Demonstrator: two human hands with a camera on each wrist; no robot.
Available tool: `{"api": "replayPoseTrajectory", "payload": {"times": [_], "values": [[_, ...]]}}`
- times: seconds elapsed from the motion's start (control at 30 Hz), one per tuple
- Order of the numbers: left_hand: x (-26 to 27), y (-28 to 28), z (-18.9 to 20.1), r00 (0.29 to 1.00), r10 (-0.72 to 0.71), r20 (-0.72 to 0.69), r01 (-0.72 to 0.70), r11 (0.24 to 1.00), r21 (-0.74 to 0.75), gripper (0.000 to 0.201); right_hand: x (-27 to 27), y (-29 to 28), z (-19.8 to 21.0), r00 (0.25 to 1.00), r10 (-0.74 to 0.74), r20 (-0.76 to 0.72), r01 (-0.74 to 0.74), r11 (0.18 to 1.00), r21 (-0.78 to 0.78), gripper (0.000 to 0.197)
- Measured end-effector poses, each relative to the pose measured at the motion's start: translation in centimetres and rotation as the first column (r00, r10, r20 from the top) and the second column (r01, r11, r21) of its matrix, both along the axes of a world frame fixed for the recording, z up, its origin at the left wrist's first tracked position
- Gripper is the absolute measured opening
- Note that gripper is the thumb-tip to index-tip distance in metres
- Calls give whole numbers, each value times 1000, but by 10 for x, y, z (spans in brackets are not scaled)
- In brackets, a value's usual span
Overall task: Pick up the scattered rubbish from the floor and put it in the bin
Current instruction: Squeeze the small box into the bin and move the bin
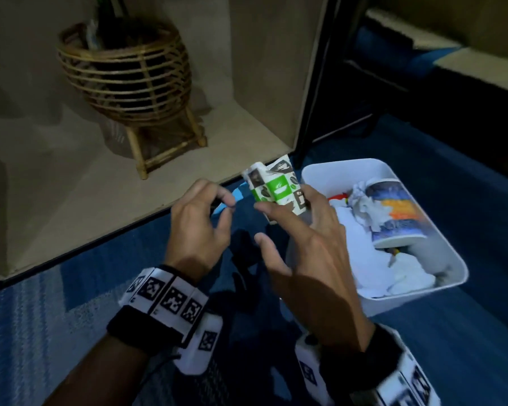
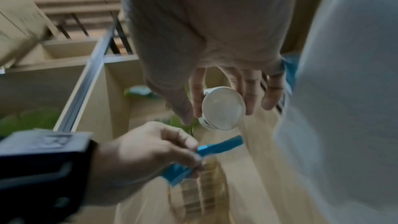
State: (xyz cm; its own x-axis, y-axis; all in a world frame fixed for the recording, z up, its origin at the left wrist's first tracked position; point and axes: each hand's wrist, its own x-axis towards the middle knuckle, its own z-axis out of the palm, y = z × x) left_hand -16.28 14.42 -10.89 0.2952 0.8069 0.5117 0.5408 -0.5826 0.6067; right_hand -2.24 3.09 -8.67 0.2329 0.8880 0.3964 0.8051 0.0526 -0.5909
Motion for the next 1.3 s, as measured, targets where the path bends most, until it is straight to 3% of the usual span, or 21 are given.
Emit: {"api": "replayPoseTrajectory", "payload": {"times": [0.17, 0.33, 0.5, 0.7, 0.8, 0.9, 1.0, 1.1, 1.17, 1.3], "values": [[52, -13, 35, 984, -117, 132, 95, 982, 163, 11, 20, -30, 27, 995, -98, 35, 94, 989, 113, 45], [91, -20, 38, 958, -263, 113, 245, 957, 154, 17, 50, -60, 36, 974, -225, 22, 222, 972, 80, 40], [118, -26, 35, 938, -343, 54, 335, 935, 120, 26, 85, -92, 34, 976, -211, -63, 215, 974, 68, 7], [142, -22, 29, 912, -334, -238, 344, 939, -2, 43, 112, -98, 15, 937, -344, -60, 348, 932, 101, 34], [146, -18, 24, 845, -356, -399, 328, 934, -141, 50, 117, -99, 6, 924, -365, -112, 376, 921, 104, 31], [147, -14, 18, 806, -391, -445, 337, 920, -198, 51, 119, -96, 1, 941, -323, -99, 331, 941, 78, 17], [147, -9, 17, 720, -405, -563, 334, 914, -230, 59, 129, -95, -8, 963, -268, -17, 268, 962, 56, 33], [149, -6, 18, 641, -408, -650, 304, 913, -273, 68, 134, -93, -13, 968, -251, 10, 251, 968, -19, 37], [148, -6, 19, 676, -403, -617, 299, 915, -270, 66, 133, -94, -13, 967, -253, 39, 255, 965, -66, 34], [147, -6, 16, 844, -342, -414, 317, 940, -130, 53, 133, -98, -12, 969, -226, 99, 239, 961, -141, 31]]}}
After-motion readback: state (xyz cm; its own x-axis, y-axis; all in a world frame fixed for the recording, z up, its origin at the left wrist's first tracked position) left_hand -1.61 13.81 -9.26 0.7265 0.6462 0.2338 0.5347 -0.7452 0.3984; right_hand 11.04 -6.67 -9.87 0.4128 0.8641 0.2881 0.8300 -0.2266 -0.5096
